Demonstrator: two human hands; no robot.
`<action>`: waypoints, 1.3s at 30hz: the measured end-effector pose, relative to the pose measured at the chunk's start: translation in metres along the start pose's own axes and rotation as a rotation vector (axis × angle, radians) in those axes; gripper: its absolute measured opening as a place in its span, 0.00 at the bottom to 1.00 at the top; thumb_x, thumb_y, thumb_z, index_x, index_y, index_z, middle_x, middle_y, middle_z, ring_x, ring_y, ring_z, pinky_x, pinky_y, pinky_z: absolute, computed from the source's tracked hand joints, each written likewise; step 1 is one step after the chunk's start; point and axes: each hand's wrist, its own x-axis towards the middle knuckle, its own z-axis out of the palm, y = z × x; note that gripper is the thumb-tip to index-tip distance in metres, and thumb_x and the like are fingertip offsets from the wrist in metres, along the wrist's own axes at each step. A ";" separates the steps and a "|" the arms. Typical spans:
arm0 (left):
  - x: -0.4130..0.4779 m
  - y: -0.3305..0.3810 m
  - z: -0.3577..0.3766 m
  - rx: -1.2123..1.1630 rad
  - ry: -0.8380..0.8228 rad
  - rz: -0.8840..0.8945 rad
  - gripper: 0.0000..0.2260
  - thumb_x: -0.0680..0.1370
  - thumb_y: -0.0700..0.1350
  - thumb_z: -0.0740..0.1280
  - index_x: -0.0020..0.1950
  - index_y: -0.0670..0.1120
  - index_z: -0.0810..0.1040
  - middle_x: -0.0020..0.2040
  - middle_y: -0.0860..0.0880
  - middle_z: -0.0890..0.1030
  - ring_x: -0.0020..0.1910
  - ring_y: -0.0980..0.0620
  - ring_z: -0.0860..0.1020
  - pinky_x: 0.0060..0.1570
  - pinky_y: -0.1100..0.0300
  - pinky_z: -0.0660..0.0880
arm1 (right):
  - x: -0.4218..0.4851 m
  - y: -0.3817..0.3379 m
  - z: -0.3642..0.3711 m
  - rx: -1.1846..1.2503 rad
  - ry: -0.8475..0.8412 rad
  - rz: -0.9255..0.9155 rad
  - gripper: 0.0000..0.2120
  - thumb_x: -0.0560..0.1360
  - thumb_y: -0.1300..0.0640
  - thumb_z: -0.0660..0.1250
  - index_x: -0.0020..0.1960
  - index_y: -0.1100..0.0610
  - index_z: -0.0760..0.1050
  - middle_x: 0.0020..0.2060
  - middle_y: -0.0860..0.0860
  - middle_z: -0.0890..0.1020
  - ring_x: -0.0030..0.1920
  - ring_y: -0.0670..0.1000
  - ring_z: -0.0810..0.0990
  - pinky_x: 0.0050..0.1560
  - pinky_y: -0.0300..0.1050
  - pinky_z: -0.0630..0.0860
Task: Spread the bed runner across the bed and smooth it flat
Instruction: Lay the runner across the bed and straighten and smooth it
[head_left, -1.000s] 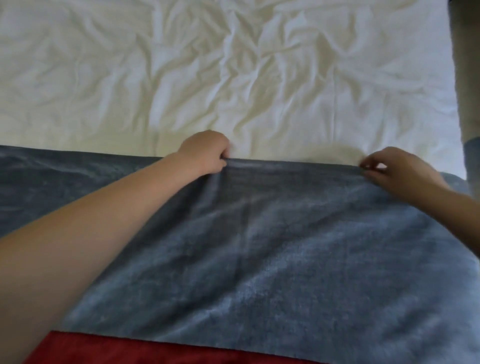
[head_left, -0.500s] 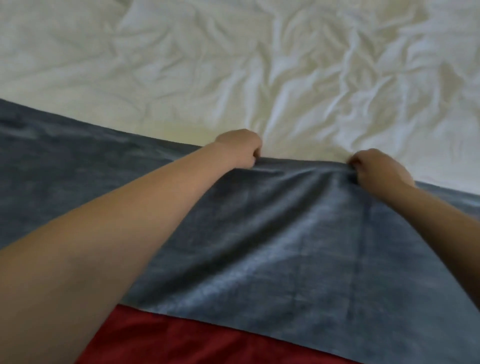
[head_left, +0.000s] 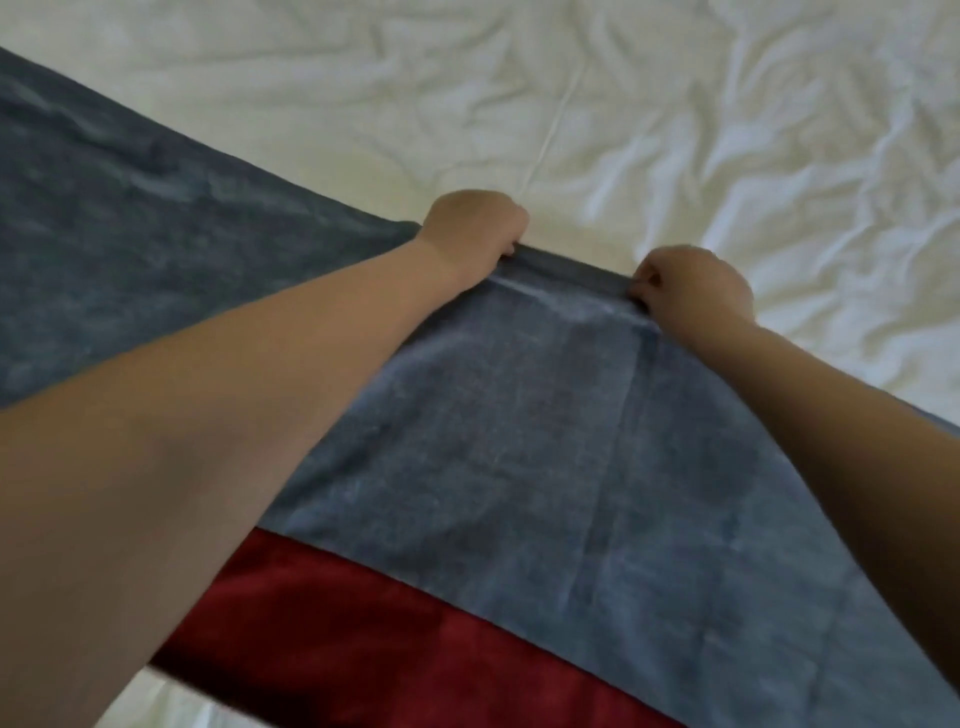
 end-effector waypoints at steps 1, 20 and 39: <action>0.005 -0.002 -0.001 -0.002 0.021 -0.013 0.07 0.78 0.39 0.62 0.46 0.41 0.79 0.46 0.42 0.80 0.43 0.43 0.77 0.37 0.57 0.66 | 0.003 0.000 -0.001 0.027 0.015 0.026 0.10 0.76 0.56 0.65 0.44 0.61 0.81 0.43 0.60 0.82 0.43 0.61 0.79 0.42 0.51 0.77; 0.007 -0.073 0.005 -0.025 0.073 0.030 0.04 0.77 0.47 0.67 0.47 0.47 0.80 0.46 0.48 0.80 0.44 0.46 0.78 0.38 0.55 0.71 | 0.002 0.022 0.009 0.135 -0.011 0.203 0.07 0.68 0.64 0.64 0.42 0.55 0.78 0.40 0.53 0.80 0.40 0.56 0.78 0.36 0.45 0.73; 0.006 -0.138 -0.004 0.082 0.131 0.020 0.09 0.76 0.46 0.66 0.55 0.47 0.79 0.55 0.44 0.78 0.52 0.41 0.77 0.40 0.55 0.69 | 0.045 -0.114 0.020 0.092 0.109 0.116 0.08 0.74 0.55 0.66 0.49 0.58 0.78 0.48 0.56 0.79 0.45 0.58 0.78 0.39 0.47 0.72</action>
